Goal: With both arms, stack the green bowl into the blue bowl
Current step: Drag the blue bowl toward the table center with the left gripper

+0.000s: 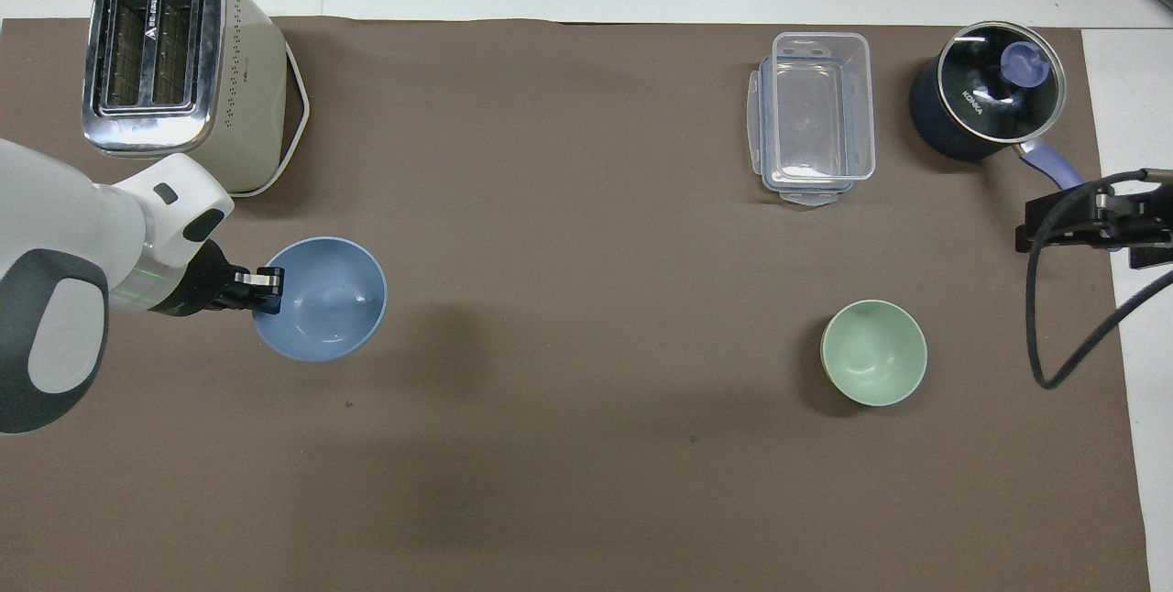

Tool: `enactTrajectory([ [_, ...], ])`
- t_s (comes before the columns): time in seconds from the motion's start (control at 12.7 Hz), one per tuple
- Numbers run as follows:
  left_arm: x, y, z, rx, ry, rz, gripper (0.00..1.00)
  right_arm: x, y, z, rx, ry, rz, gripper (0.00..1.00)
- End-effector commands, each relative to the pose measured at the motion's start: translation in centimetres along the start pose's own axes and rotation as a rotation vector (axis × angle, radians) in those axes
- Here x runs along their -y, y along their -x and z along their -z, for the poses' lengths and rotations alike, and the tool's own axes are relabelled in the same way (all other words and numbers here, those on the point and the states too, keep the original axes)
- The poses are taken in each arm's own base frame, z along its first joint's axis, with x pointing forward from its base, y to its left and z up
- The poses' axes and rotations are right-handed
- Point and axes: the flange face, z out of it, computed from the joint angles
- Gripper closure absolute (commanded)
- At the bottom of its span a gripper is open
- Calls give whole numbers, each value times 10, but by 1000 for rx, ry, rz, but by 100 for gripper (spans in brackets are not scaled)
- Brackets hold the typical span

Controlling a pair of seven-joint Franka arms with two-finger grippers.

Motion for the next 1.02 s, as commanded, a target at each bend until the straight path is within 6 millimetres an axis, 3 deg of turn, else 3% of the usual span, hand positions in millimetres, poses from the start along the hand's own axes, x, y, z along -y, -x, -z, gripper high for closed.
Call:
enactTrajectory([
  [0.0, -42, 18, -3, 10, 2, 21, 100, 3, 2, 0, 7, -11, -14, 0],
  [0.32, -104, 43, -26, -35, 62, 41, 100, 3, 2, 0, 7, -11, -14, 0],
  [0.47, -140, 63, -49, -26, 52, 13, 100, 3, 2, 0, 7, -11, -12, 0],
  [0.79, -177, 105, -132, -63, 41, -28, 100, 3, 2, 0, 7, -11, -12, 0],
  [0.95, -186, 112, -160, -50, 28, -46, 100, 2, 2, 1, 5, -12, -12, 0],
])
